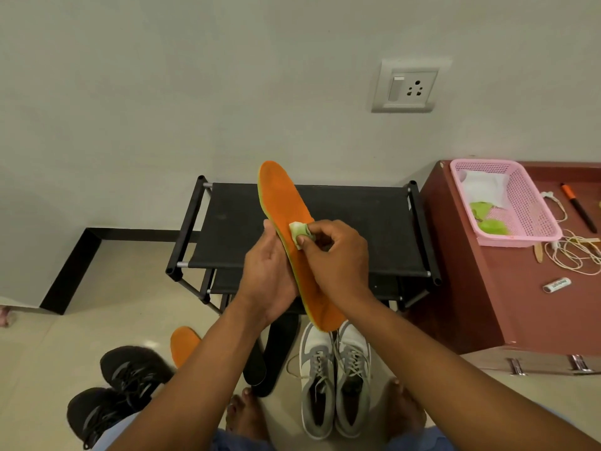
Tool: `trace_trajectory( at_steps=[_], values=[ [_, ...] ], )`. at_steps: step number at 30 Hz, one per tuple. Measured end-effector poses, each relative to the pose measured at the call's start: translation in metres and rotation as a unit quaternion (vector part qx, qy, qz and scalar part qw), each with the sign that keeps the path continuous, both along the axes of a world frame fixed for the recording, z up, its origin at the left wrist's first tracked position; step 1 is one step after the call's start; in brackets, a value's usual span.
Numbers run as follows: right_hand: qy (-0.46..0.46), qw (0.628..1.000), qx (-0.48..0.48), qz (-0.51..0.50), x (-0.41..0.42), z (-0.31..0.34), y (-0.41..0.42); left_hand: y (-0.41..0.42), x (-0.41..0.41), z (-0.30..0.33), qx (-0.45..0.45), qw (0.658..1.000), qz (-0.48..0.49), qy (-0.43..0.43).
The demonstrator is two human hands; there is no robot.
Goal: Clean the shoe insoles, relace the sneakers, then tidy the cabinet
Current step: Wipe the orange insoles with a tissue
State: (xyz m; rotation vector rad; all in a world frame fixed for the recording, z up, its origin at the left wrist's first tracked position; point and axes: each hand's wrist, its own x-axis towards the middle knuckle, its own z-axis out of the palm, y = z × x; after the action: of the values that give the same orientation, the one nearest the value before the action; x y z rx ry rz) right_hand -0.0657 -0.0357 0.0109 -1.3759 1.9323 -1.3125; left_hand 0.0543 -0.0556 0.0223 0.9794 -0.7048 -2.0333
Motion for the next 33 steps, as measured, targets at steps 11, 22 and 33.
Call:
trace_trajectory(
  at_steps=[11, 22, 33],
  values=[
    [0.151, 0.984, -0.066, 0.072, 0.013, -0.002, 0.006, -0.007, 0.013, 0.004, 0.017, 0.999, -0.029, -0.021],
    [0.122, 0.985, -0.074, -0.093, -0.032, 0.005, -0.012, 0.007, 0.001, 0.01, 0.021, 0.98, -0.189, -0.06],
    [0.182, 0.972, -0.041, 0.146, 0.012, -0.005, 0.008, -0.017, 0.024, 0.006, 0.044, 0.996, -0.017, -0.073]
  ],
)
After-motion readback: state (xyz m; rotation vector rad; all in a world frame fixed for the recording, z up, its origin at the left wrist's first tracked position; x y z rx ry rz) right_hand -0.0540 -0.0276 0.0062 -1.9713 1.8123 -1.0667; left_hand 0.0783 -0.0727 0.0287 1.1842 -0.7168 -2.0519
